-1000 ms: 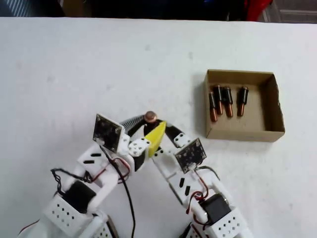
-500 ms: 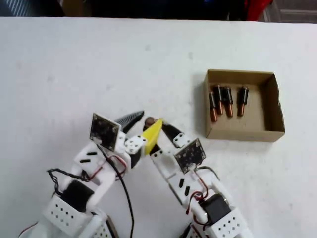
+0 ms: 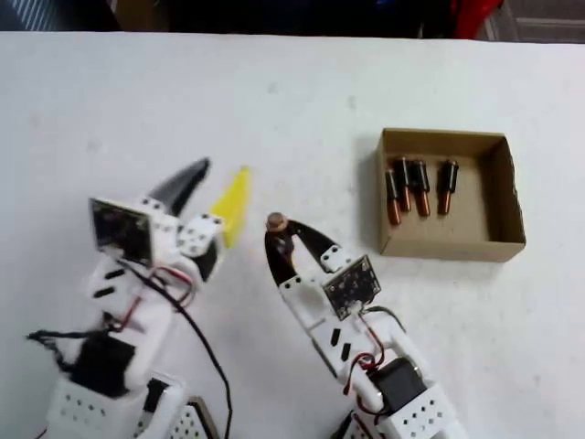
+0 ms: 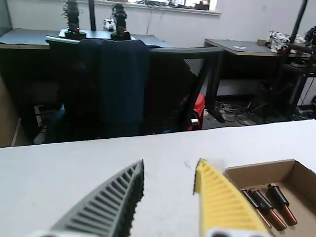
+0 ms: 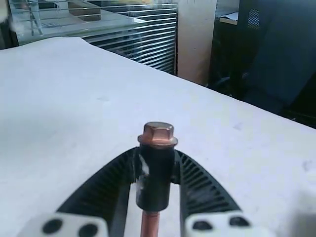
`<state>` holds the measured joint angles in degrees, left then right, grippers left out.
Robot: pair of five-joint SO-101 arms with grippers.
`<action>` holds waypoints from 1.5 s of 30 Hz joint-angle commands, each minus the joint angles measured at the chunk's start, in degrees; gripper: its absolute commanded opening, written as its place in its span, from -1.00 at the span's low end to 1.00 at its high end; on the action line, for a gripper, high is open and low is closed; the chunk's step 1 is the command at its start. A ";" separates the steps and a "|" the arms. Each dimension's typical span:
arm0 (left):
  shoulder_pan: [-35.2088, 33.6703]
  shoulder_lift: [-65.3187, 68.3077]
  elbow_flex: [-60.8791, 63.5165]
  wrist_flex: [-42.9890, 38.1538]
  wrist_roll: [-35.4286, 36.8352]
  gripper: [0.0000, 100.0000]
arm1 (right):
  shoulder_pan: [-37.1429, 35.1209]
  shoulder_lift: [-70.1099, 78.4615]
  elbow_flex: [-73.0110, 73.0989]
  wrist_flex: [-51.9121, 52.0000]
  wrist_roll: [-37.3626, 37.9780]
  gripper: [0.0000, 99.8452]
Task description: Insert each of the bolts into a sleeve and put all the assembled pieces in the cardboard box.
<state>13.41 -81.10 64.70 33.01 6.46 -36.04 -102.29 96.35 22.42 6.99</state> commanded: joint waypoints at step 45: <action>-20.53 -23.34 14.15 32.70 -9.41 -0.96 | -0.13 -0.75 0.53 2.33 0.70 -0.97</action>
<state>-6.55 -104.13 73.76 70.20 -2.42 -36.13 -102.29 96.35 24.62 6.99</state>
